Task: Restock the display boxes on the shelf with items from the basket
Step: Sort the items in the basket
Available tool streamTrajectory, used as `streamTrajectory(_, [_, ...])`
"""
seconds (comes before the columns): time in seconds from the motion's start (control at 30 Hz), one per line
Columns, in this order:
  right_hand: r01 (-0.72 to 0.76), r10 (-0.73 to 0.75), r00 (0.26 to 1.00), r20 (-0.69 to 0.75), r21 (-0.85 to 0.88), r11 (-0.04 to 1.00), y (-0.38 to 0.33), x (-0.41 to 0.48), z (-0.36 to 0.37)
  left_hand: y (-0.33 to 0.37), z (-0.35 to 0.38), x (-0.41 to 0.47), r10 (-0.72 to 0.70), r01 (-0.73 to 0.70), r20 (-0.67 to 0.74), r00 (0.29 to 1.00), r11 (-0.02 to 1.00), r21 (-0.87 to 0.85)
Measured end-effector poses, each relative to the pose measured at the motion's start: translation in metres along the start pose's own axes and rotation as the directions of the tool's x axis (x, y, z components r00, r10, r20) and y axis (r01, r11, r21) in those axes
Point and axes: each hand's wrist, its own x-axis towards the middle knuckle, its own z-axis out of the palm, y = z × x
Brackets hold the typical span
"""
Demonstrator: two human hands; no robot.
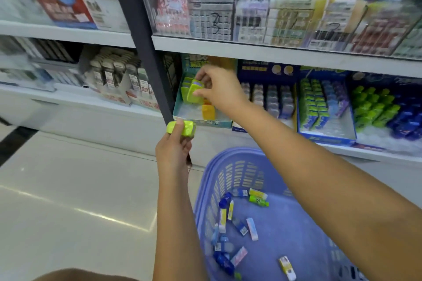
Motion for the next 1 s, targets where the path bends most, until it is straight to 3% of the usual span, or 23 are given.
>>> streamTrajectory(0.07, [0.019,-0.008,0.997,0.071,-0.16,0.987,0.0,0.015,0.015,0.0,-0.01,0.003,-0.015,0.016,-0.033,0.999,1.0,0.02])
streamTrajectory(0.17, [0.018,0.011,0.994,0.108,-0.263,0.965,0.003,0.028,0.033,-0.001,-0.018,0.005,-0.039,0.038,-0.041,0.998,0.999,-0.007])
streamTrajectory(0.37, [0.011,0.027,0.995,0.101,-0.355,0.935,0.007,0.032,0.05,-0.004,-0.021,0.006,-0.058,0.058,0.008,0.998,0.994,-0.095])
streamTrajectory(0.67, [0.136,-0.079,0.987,0.142,-0.452,0.882,0.006,0.037,0.054,-0.005,-0.025,0.014,-0.076,0.081,0.033,0.997,0.975,-0.206])
streamTrajectory(0.87, [0.03,0.0,0.997,0.075,-0.396,0.918,0.01,0.04,0.063,-0.008,-0.022,0.018,-0.072,0.075,0.023,0.997,0.972,-0.224])
streamTrajectory(1.0, [0.167,-0.122,0.986,0.118,-0.561,0.811,0.008,0.03,0.071,-0.009,-0.017,0.02,-0.06,0.071,0.046,0.997,0.956,-0.283])
